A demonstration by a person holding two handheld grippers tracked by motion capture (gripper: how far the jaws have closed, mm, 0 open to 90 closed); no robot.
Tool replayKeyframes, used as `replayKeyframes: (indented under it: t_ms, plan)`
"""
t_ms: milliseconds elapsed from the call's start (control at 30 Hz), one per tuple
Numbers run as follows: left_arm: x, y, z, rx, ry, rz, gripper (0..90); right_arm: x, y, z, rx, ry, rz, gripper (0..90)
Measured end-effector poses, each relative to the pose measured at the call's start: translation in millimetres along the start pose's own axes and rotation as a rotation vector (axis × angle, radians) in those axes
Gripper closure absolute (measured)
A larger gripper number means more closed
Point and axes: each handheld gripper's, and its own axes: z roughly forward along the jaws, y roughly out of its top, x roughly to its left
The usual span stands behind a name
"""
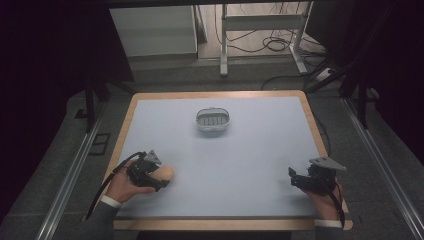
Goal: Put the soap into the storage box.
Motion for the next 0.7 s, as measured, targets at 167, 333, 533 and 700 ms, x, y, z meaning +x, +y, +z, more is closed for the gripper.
replayKeyframes:
  t_ms: [167,333,533,700]
  plan:
    - [2.4,2.2,-2.2,-0.001,-0.004,0.0,31.9,0.3,-0.1,0.3,0.003,0.001,0.0,8.0]
    - [4.7,5.6,-3.4,0.004,-0.002,0.002,32.0,0.3,0.0,0.3,0.003,0.001,0.0,8.0]
    - [6.6,10.5,-4.8,0.0,-0.004,0.005,32.0,-0.4,-0.6,0.7,0.004,-0.002,0.0,8.0]
    - [9.3,13.4,-4.9,0.004,-0.002,0.003,32.0,-0.9,-0.7,0.6,0.005,-0.006,0.002,8.0]
